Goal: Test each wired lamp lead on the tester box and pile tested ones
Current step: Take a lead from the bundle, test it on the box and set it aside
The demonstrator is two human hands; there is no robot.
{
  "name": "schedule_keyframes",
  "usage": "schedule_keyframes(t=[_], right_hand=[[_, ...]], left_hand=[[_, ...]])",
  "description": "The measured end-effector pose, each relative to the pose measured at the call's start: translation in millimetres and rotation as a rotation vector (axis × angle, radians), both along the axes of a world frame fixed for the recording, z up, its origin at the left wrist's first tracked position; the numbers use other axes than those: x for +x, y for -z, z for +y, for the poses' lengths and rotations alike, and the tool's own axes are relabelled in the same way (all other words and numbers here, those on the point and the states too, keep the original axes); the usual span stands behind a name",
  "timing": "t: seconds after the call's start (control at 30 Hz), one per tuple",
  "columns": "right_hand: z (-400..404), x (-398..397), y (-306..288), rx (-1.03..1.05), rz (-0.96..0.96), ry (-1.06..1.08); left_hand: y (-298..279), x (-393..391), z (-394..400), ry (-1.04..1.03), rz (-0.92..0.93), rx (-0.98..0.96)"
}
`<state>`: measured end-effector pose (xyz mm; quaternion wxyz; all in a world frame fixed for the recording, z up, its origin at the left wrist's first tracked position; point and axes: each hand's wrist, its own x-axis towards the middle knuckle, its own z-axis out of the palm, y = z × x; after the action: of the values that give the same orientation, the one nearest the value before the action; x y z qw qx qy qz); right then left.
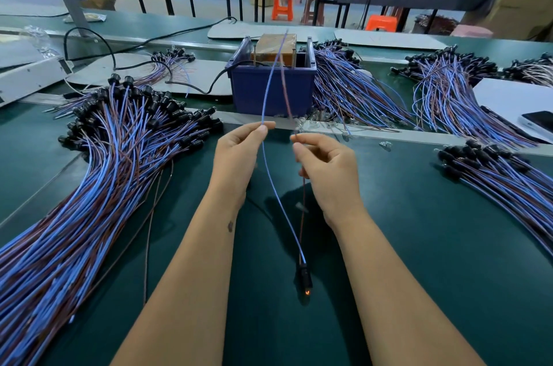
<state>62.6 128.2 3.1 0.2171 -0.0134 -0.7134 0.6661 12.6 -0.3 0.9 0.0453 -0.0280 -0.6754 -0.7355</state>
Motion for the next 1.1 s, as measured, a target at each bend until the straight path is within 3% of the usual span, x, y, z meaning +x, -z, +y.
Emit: schedule_keyframes(t=[0.13,0.3,0.4,0.47,0.57,0.67,0.77,0.9,1.0,1.1], right_hand=[[-9,2,0,0.096,-0.016,-0.104],[-4,3,0,-0.006,-0.053,-0.256],[-2,4,0,0.099,-0.081,-0.367],[-2,4,-1,0.153,-0.078,-0.457],[-2,5,-2,-0.055,-0.014,-0.528],[4,1,-2,-0.307,0.013,-0.347],[18,-6,1,-0.437,-0.035,-0.06],[39,-9,-1,-0.356,-0.081,0.203],[59,-6,-1,-0.148,-0.167,0.306],[86,-1,-1,0.241,-0.338,0.3]], left_hand=[[-1,4,3,0.211,-0.03,0.097],[-4,2,0,0.132,-0.077,0.28],[-6,-1,-4,0.1,-0.119,0.474],[-5,-2,-6,0.076,-0.126,0.493],[-1,-2,-7,0.003,-0.14,0.428],[-4,0,-7,-0.027,-0.031,0.41],[-9,8,-9,0.136,0.091,0.291],[-12,24,8,0.384,0.206,-0.116],[-11,44,36,0.485,0.31,-0.312],[-8,67,64,0.621,0.505,-0.468]])
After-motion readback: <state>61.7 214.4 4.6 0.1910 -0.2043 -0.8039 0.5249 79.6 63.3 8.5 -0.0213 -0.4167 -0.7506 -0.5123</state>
